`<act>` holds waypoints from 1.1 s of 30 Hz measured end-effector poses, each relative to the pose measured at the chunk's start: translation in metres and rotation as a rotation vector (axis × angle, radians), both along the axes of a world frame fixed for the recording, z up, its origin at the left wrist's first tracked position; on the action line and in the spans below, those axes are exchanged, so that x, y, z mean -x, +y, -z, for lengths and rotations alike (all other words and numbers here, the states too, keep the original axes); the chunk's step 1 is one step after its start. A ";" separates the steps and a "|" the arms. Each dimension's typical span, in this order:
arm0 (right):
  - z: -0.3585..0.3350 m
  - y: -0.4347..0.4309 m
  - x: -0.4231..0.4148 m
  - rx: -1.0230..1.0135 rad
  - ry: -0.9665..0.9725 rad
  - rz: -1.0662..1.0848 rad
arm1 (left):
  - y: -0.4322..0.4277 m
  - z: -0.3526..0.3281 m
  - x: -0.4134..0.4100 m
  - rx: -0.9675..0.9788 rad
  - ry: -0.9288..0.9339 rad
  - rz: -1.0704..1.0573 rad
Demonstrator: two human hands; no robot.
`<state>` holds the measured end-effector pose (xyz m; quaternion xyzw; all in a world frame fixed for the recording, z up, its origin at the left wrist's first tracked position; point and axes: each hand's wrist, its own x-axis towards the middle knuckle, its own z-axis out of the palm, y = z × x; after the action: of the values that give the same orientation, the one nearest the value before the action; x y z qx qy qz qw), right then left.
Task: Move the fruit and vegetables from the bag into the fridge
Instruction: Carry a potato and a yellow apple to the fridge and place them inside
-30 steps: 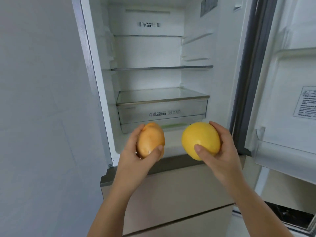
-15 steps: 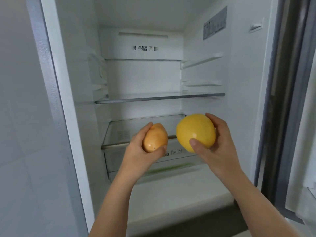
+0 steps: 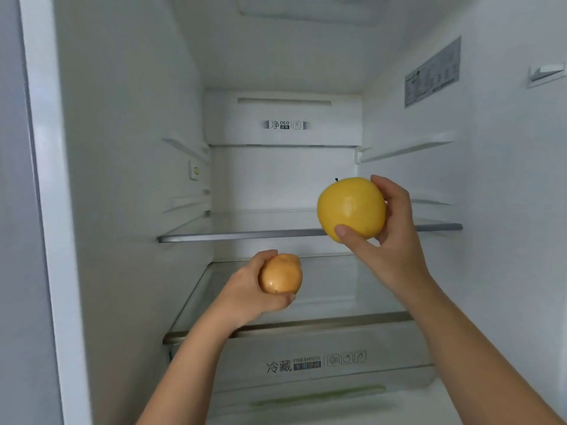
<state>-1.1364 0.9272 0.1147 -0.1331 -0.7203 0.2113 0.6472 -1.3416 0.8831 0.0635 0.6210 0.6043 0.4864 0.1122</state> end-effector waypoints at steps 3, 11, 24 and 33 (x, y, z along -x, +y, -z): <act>-0.017 0.023 0.006 0.028 -0.083 0.011 | 0.016 -0.004 0.007 0.072 0.050 0.018; -0.063 0.071 0.016 0.095 -0.409 -0.044 | 0.047 -0.008 0.020 0.206 0.075 0.109; -0.070 0.106 0.025 0.303 -0.586 -0.090 | 0.079 -0.009 0.030 0.323 0.015 0.240; -0.070 0.102 0.021 0.387 -0.603 -0.070 | 0.082 -0.007 0.034 0.260 -0.024 0.181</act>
<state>-1.1574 1.0292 0.1847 -0.2847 -0.8297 0.3168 0.3608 -1.3751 0.9647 0.0705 0.6475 0.6022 0.3993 0.2423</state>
